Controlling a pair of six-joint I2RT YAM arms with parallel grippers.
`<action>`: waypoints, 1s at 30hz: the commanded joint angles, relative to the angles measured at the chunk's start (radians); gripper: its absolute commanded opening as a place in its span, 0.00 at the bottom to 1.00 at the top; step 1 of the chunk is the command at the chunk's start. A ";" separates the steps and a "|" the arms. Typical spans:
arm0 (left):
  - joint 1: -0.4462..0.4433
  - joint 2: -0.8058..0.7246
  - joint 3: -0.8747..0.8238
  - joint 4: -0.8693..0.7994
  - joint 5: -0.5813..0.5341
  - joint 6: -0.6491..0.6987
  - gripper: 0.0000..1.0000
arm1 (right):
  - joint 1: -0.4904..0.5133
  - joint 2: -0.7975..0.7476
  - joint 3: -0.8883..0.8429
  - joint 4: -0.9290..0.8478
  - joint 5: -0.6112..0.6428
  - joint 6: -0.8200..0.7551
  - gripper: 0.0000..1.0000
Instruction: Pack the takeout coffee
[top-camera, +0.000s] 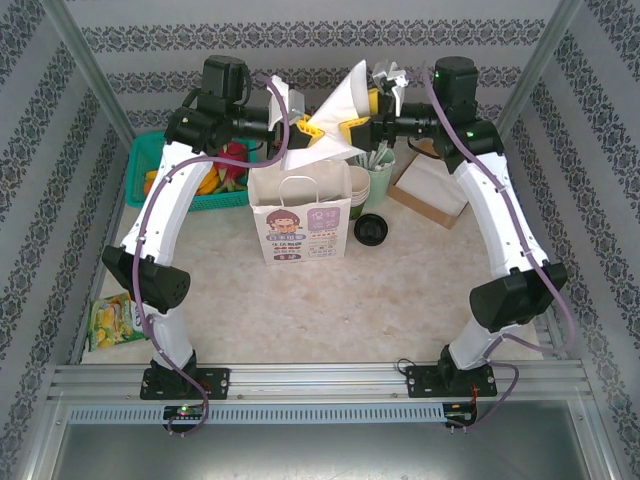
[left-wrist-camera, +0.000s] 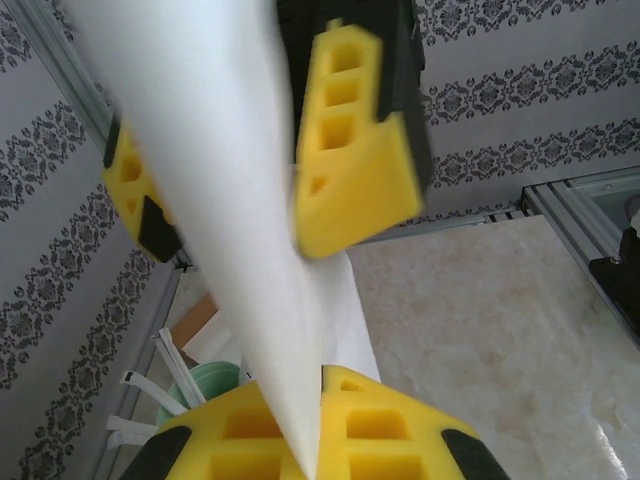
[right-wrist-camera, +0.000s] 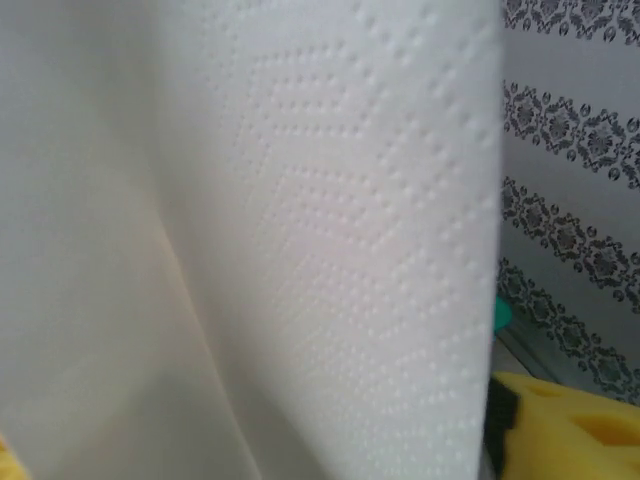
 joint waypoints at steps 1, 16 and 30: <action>0.020 -0.001 0.026 -0.041 0.034 0.032 0.01 | 0.006 -0.003 0.040 -0.019 -0.066 -0.012 0.36; 0.026 -0.268 -0.390 0.304 -0.286 -0.322 0.92 | 0.115 -0.026 0.003 -0.184 0.222 -0.063 0.00; 0.026 -0.580 -0.793 0.495 -1.241 -0.863 1.00 | 0.262 0.141 0.176 -0.364 0.357 -0.101 0.00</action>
